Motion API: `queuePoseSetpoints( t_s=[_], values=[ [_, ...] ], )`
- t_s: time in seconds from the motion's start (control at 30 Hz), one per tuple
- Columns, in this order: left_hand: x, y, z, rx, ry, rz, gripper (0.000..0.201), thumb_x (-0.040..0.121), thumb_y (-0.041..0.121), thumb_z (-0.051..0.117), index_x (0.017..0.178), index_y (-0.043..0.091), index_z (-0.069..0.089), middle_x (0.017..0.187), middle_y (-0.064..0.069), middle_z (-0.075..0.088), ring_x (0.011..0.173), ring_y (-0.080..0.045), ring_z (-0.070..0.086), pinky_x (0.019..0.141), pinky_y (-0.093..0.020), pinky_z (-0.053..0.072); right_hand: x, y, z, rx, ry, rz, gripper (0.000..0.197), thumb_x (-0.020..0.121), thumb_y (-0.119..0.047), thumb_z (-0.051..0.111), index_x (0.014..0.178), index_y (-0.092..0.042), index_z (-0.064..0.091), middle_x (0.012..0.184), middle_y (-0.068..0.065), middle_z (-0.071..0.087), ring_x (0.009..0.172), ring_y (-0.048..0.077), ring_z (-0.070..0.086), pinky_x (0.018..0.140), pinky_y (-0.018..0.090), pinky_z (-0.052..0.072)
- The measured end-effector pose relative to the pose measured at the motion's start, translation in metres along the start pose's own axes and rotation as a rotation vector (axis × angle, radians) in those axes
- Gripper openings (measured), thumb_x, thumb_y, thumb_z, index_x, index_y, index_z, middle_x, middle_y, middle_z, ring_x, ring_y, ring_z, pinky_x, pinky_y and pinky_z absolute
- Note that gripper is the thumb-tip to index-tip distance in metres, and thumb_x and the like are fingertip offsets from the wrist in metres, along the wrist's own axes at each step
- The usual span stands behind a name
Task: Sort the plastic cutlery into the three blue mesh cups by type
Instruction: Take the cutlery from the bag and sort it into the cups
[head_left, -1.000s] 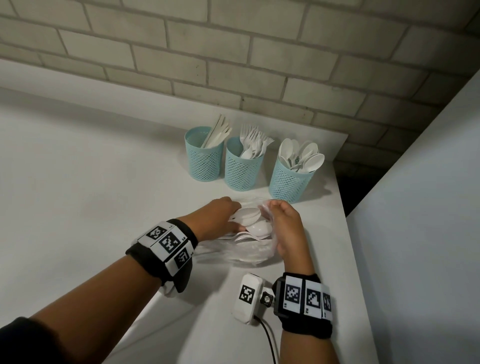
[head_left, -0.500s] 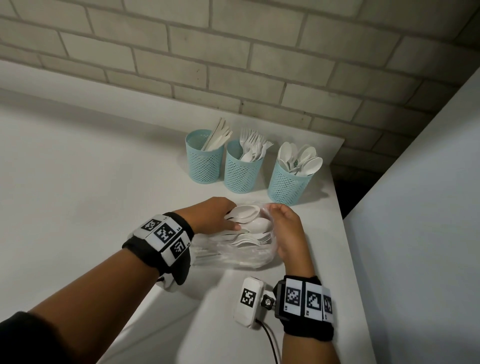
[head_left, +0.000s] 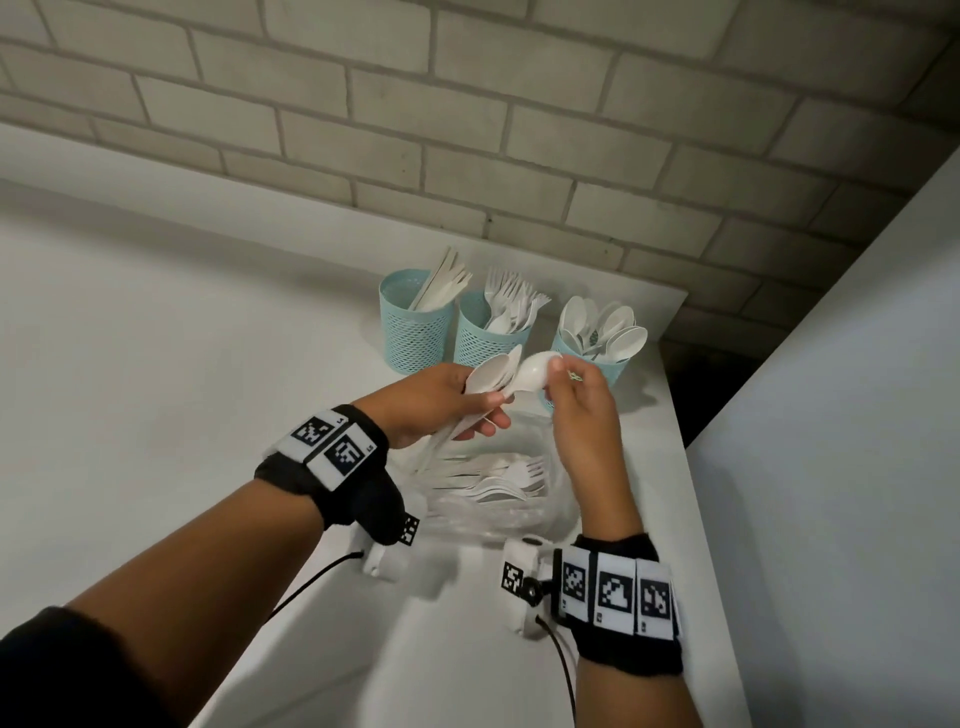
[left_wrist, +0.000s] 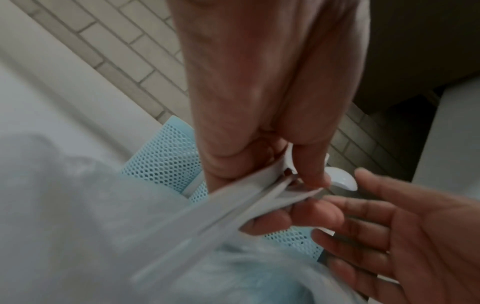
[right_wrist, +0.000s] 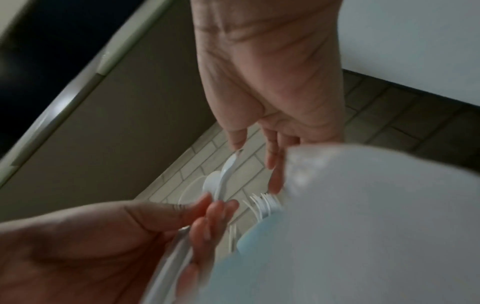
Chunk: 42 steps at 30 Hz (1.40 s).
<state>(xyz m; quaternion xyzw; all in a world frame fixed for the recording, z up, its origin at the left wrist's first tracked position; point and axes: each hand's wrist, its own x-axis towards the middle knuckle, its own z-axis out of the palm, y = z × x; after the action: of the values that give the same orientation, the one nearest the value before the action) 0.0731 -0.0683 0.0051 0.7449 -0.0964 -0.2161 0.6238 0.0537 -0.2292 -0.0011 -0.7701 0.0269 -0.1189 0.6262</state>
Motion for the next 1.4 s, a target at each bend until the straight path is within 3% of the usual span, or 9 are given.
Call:
queuePoseSetpoints(
  t_s=[0.17, 0.43, 0.57, 0.67, 0.87, 1.03, 1.2, 1.3, 1.4],
  values=[
    [0.002, 0.004, -0.001, -0.077, -0.020, -0.055, 0.019, 0.094, 0.027, 0.053, 0.097, 0.014, 0.066, 0.081, 0.003, 0.070, 0.066, -0.004, 0.062, 0.062, -0.017, 0.049, 0.012, -0.014, 0.017, -0.020, -0.118, 0.009, 0.059, 0.089, -0.039, 0.058, 0.139, -0.024, 0.031, 0.123, 0.003, 0.055, 0.106, 0.021, 0.060, 0.096, 0.042, 0.049],
    [-0.001, 0.002, -0.007, -0.308, -0.043, -0.122, 0.026, 0.095, 0.026, 0.048, 0.110, 0.009, 0.061, 0.090, -0.002, 0.072, 0.072, -0.008, 0.069, 0.067, -0.022, 0.054, 0.021, -0.016, 0.017, 0.001, -0.224, -0.008, 0.020, 0.095, -0.017, 0.050, 0.114, -0.021, 0.049, 0.095, -0.007, 0.058, 0.080, 0.008, 0.060, 0.080, 0.029, 0.053],
    [-0.004, 0.004, -0.009, -0.445, -0.154, -0.166, 0.026, 0.097, 0.023, 0.042, 0.104, 0.010, 0.063, 0.092, -0.002, 0.074, 0.077, -0.012, 0.071, 0.067, -0.027, 0.057, 0.024, -0.019, 0.022, 0.336, -0.302, 0.193, 0.018, 0.100, -0.013, 0.038, 0.090, -0.020, 0.051, 0.090, 0.004, 0.060, 0.079, 0.017, 0.057, 0.075, 0.033, 0.047],
    [-0.006, 0.007, -0.011, -0.461, -0.193, -0.181, 0.029, 0.099, 0.025, 0.039, 0.105, 0.009, 0.062, 0.093, -0.003, 0.074, 0.077, -0.012, 0.071, 0.067, -0.028, 0.057, 0.025, -0.024, 0.029, 0.573, -0.284, 0.281, 0.013, 0.097, -0.021, 0.045, 0.088, -0.015, 0.052, 0.085, 0.007, 0.063, 0.077, 0.021, 0.062, 0.076, 0.039, 0.052],
    [-0.002, 0.005, -0.012, -0.481, -0.117, -0.138, 0.033, 0.098, 0.032, 0.040, 0.101, 0.006, 0.059, 0.075, -0.003, 0.068, 0.057, -0.010, 0.060, 0.051, -0.020, 0.048, 0.026, -0.026, 0.048, 0.331, -0.155, 0.245, 0.001, 0.095, -0.018, 0.050, 0.096, -0.017, 0.049, 0.083, 0.006, 0.061, 0.063, 0.016, 0.058, 0.050, 0.025, 0.048],
    [0.001, 0.009, -0.012, -0.393, -0.085, -0.119, 0.045, 0.088, 0.053, 0.043, 0.101, 0.011, 0.047, 0.058, 0.005, 0.036, 0.043, -0.003, 0.030, 0.038, -0.010, 0.026, 0.022, -0.034, 0.053, 0.255, -0.220, 0.174, 0.011, 0.095, -0.028, 0.050, 0.100, -0.020, 0.055, 0.097, 0.008, 0.062, 0.082, 0.017, 0.059, 0.065, 0.023, 0.046],
    [0.000, 0.015, -0.012, -0.266, -0.262, -0.053, 0.007, 0.091, 0.012, 0.055, 0.095, 0.016, 0.050, 0.054, 0.009, 0.041, 0.042, 0.001, 0.031, 0.040, -0.009, 0.023, 0.023, -0.040, 0.043, 0.350, -0.372, 0.183, 0.022, 0.086, -0.009, 0.062, 0.104, -0.019, 0.056, 0.092, 0.013, 0.064, 0.085, 0.021, 0.064, 0.080, 0.034, 0.053],
    [0.005, 0.017, -0.009, -0.226, -0.254, -0.054, 0.012, 0.089, 0.009, 0.059, 0.096, 0.016, 0.052, 0.062, 0.005, 0.044, 0.044, 0.000, 0.037, 0.042, -0.010, 0.028, 0.026, -0.041, 0.039, 0.362, -0.266, 0.157, 0.017, 0.086, -0.001, 0.060, 0.092, -0.015, 0.054, 0.081, 0.010, 0.063, 0.071, 0.019, 0.067, 0.065, 0.031, 0.056],
    [0.005, 0.015, -0.008, -0.183, -0.208, -0.126, 0.017, 0.092, 0.029, 0.055, 0.095, 0.012, 0.056, 0.060, 0.006, 0.046, 0.046, -0.002, 0.042, 0.045, -0.012, 0.034, 0.036, -0.039, 0.026, 0.497, -0.026, 0.174, 0.015, 0.089, 0.003, 0.055, 0.089, -0.011, 0.049, 0.076, 0.009, 0.061, 0.064, 0.018, 0.069, 0.058, 0.031, 0.057]
  ],
)
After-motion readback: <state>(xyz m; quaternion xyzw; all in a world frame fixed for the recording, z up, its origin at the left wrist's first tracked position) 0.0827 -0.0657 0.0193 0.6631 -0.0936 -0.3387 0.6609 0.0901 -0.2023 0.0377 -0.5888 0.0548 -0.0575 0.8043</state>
